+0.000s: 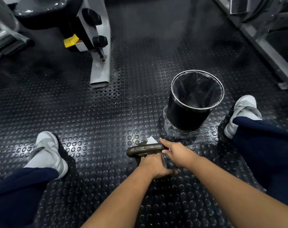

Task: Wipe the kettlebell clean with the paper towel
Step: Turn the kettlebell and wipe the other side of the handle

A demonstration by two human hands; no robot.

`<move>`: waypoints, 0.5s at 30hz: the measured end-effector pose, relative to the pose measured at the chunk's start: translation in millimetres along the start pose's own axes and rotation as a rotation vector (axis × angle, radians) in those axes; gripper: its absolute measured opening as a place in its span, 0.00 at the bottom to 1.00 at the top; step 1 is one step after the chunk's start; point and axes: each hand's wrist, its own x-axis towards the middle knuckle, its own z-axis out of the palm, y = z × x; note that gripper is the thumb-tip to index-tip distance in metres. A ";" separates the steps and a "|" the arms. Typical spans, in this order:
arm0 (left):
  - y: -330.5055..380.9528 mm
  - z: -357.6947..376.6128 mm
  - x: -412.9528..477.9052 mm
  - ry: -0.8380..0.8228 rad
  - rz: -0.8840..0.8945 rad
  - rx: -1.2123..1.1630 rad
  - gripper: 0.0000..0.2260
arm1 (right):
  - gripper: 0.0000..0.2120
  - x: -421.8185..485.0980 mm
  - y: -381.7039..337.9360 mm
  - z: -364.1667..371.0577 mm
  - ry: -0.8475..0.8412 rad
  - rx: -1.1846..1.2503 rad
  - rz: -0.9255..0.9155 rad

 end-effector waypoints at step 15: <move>9.2 -19.4 -12.7 -0.056 -0.032 -0.038 0.41 | 0.29 4.6 -9.7 -6.9 -0.064 -0.076 0.054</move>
